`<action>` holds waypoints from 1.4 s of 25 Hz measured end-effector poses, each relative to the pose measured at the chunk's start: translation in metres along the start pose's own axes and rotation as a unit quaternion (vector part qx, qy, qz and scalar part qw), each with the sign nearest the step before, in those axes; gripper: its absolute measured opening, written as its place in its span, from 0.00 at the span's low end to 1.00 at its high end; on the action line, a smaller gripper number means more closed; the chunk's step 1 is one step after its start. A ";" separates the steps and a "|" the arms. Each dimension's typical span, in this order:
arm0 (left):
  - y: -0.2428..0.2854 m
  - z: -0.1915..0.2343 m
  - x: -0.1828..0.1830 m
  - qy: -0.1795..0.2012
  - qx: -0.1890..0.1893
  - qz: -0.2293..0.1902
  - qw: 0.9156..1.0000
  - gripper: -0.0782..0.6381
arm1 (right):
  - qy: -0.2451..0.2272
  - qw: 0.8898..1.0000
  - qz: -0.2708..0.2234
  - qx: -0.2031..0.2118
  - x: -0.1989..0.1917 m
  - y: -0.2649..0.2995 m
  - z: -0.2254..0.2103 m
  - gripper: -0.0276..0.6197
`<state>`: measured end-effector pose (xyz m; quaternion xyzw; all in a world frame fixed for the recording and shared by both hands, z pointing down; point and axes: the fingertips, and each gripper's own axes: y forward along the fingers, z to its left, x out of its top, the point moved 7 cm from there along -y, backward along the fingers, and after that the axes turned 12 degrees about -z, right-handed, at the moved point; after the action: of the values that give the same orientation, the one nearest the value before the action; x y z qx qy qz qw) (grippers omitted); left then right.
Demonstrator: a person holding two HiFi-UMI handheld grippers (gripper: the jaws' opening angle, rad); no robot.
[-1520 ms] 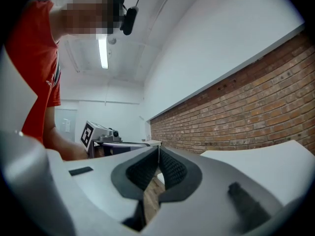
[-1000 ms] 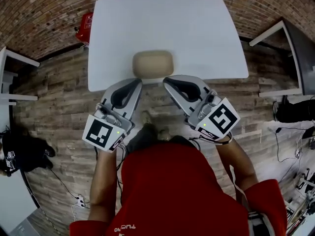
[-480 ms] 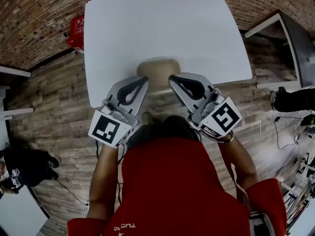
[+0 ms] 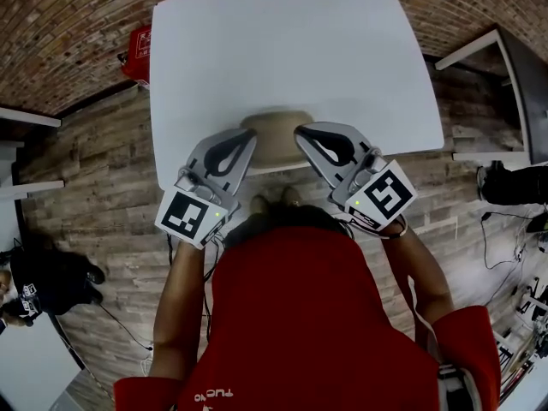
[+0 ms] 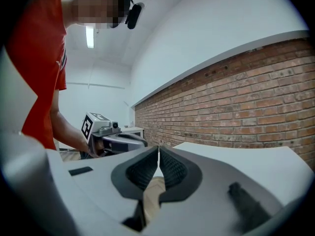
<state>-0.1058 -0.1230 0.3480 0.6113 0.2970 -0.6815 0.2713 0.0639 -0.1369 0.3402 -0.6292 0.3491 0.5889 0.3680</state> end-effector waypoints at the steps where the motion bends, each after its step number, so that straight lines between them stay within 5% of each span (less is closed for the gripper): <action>1: 0.000 0.002 -0.001 0.001 0.003 0.002 1.000 0.13 | -0.003 1.000 0.004 0.002 -0.003 0.000 -0.002 0.09; 9: -0.005 0.010 -0.017 0.007 0.014 0.030 0.999 0.13 | -0.017 0.998 0.057 0.021 -0.026 -0.006 -0.010 0.09; 17: -0.004 0.007 -0.029 0.000 -0.013 0.039 0.999 0.14 | -0.005 0.996 0.090 0.022 -0.041 -0.014 -0.014 0.10; 20: -0.002 0.005 -0.034 0.002 -0.024 0.049 0.999 0.35 | -0.015 0.993 0.118 0.027 -0.045 -0.019 -0.015 0.11; 35: 0.003 -0.002 -0.051 0.028 -0.106 0.103 0.989 0.70 | -0.091 0.969 0.201 0.113 -0.058 -0.023 -0.003 0.44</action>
<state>-0.0972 -0.1234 0.3980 0.6252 0.3101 -0.5975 0.3949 0.0821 -0.1275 0.3997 -0.4443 0.4975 0.6624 0.3411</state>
